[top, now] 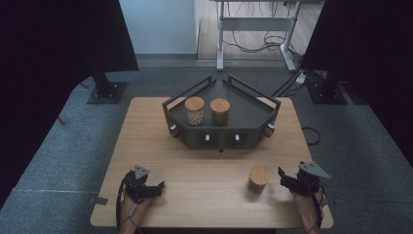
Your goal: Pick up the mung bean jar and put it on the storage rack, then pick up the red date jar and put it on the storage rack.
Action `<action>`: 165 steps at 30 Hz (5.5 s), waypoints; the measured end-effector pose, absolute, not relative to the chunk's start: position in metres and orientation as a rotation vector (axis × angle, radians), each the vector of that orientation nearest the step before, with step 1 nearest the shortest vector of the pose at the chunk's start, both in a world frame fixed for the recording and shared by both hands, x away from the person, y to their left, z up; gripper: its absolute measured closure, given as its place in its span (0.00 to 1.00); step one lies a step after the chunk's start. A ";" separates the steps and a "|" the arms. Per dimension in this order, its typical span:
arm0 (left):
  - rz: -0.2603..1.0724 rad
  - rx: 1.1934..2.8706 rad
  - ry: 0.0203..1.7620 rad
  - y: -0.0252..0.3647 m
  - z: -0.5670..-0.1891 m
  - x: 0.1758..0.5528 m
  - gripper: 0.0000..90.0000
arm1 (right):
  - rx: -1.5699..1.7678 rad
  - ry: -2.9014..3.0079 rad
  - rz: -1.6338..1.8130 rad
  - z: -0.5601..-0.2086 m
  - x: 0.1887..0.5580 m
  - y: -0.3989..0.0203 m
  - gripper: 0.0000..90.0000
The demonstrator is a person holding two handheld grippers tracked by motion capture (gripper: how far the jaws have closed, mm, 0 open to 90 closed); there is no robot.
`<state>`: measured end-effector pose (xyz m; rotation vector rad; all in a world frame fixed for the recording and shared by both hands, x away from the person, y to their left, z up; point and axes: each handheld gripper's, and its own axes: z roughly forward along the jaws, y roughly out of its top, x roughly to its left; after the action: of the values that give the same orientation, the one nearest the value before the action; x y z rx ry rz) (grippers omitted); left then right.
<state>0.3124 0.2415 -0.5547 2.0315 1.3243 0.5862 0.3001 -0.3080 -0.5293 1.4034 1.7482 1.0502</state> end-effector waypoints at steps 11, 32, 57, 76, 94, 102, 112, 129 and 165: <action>0.587 2.033 1.326 0.242 -0.555 0.312 0.03 | 1.424 1.754 1.039 -0.537 0.300 -0.311 0.11; 0.587 2.033 1.325 0.242 -0.555 0.312 0.03 | 1.391 1.735 1.078 -0.525 0.295 -0.306 0.10; 0.587 2.033 1.325 0.242 -0.555 0.312 0.03 | 1.331 1.725 1.124 -0.509 0.285 -0.294 0.10; 0.587 2.033 1.325 0.242 -0.555 0.312 0.03 | 1.309 1.740 1.165 -0.507 0.280 -0.282 0.10; 0.587 2.033 1.325 0.242 -0.555 0.312 0.03 | 1.286 1.759 1.177 -0.506 0.278 -0.273 0.10; 0.587 2.033 1.325 0.242 -0.555 0.312 0.03 | 1.274 1.773 1.183 -0.507 0.278 -0.267 0.10; 0.587 2.033 1.325 0.242 -0.555 0.312 0.03 | 1.256 1.792 1.195 -0.507 0.277 -0.259 0.10; 0.586 2.035 1.322 0.241 -0.555 0.312 0.03 | 1.228 1.826 1.213 -0.508 0.275 -0.246 0.10; 0.584 2.037 1.319 0.241 -0.555 0.312 0.03 | 1.193 1.890 1.250 -0.514 0.272 -0.221 0.10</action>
<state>0.3117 0.2414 -0.5546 2.0365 1.3191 0.5841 0.2716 -0.2210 -0.5142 1.1934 1.8897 1.2498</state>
